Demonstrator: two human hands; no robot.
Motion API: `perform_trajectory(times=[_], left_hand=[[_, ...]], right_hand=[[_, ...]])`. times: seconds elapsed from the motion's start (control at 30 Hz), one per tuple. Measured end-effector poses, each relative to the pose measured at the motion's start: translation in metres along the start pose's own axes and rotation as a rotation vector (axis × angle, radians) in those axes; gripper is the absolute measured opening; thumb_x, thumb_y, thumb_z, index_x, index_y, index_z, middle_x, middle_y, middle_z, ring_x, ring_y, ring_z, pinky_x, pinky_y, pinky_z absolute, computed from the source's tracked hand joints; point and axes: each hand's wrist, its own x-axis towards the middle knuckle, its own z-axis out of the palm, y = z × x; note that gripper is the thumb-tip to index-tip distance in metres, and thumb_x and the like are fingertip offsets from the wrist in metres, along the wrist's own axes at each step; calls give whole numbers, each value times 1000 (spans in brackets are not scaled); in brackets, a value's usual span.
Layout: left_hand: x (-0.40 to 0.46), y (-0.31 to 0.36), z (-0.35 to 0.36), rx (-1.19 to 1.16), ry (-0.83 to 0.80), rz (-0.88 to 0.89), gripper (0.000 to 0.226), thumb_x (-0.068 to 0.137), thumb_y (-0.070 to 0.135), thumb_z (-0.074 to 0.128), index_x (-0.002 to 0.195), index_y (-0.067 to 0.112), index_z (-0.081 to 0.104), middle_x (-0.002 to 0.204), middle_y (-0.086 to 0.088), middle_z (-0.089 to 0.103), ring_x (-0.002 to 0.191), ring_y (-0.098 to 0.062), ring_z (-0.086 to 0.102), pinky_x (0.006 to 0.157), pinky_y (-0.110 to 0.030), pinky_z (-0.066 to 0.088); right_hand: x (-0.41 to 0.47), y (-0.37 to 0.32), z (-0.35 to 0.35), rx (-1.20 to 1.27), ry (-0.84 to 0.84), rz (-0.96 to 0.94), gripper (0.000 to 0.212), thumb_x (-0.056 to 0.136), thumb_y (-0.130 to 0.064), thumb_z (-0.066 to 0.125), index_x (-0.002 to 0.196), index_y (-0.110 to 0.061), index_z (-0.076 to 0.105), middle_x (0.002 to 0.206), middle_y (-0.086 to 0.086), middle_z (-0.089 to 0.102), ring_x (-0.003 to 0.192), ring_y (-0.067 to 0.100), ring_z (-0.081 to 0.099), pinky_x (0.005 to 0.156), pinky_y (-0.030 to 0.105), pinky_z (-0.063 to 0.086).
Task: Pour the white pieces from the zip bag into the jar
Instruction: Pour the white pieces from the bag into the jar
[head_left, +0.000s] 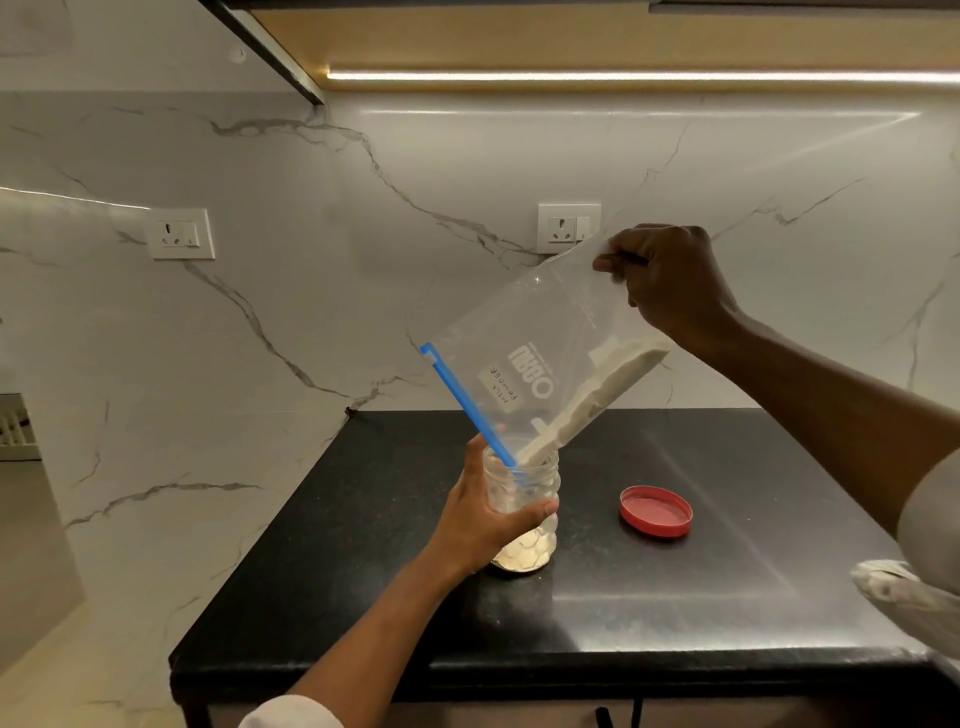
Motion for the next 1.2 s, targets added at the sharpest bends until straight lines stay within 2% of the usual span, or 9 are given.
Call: perform_trajectory(times=[0.1, 0.23, 0.33, 0.43, 0.57, 0.63, 0.77, 1.0, 1.2], left_hand=[[1, 0, -1, 4, -4, 1, 88, 67, 64, 77, 124, 63, 10, 125, 31, 39, 108, 11, 49, 80, -5, 34], [0, -1, -1, -2, -6, -1, 87, 69, 61, 78, 125, 57, 12, 130, 20, 43, 108, 6, 52, 82, -6, 36], [0, 0, 0, -12, -8, 11, 89, 69, 60, 78, 129, 53, 13, 130, 21, 42, 113, 1, 53, 87, -10, 39], [-2, 0, -1, -24, -3, 6, 87, 68, 62, 78, 127, 53, 14, 128, 22, 43, 111, 3, 54, 84, -9, 40], [0, 0, 0, -44, -12, -1, 90, 65, 66, 76, 126, 60, 11, 127, 28, 41, 112, 8, 52, 82, -7, 39], [-1, 0, -1, -51, -14, -8, 88, 65, 66, 77, 122, 64, 10, 124, 33, 41, 109, 15, 51, 77, -4, 40], [-1, -1, 0, -73, -11, 3, 88, 66, 62, 78, 124, 64, 11, 124, 33, 42, 109, 21, 49, 76, -3, 41], [-1, -1, 1, -98, -10, 11, 90, 66, 62, 78, 127, 61, 11, 129, 30, 39, 112, 20, 47, 77, 0, 42], [-1, -2, 3, -104, 5, 22, 92, 66, 62, 78, 129, 61, 10, 128, 37, 34, 116, 14, 47, 87, -9, 42]], right_hand=[[-1, 0, 0, -4, 36, -2, 13, 89, 4, 61, 94, 5, 73, 83, 9, 68, 57, -8, 55, 61, 4, 46], [-3, 0, 1, -12, 19, 6, 14, 89, 4, 60, 94, 4, 73, 84, 13, 70, 56, -6, 54, 59, 9, 49], [-2, 0, 0, 1, 54, 34, 15, 90, 2, 59, 92, 4, 74, 81, 15, 70, 54, 9, 56, 56, 23, 54], [-2, 0, 1, 0, 12, 53, 17, 89, 6, 56, 92, 2, 73, 80, 10, 70, 48, 2, 55, 52, 18, 53], [-2, 3, 1, 19, 46, 81, 17, 90, 4, 57, 93, 1, 74, 78, 10, 70, 49, 9, 56, 52, 21, 54], [-2, 4, 2, 12, 16, 84, 15, 90, 3, 59, 95, 1, 74, 77, 7, 69, 47, 3, 54, 50, 15, 53], [-2, 6, 3, 16, 42, 77, 15, 90, 2, 60, 91, 2, 74, 78, 12, 70, 45, 2, 54, 52, 19, 53], [-3, 8, 3, -9, 28, 42, 15, 89, 3, 60, 95, 2, 74, 81, -1, 66, 54, -16, 53, 61, 1, 43], [-4, 11, 2, -14, 35, 68, 16, 89, 2, 59, 92, 1, 74, 78, 8, 70, 49, 1, 54, 52, 14, 52]])
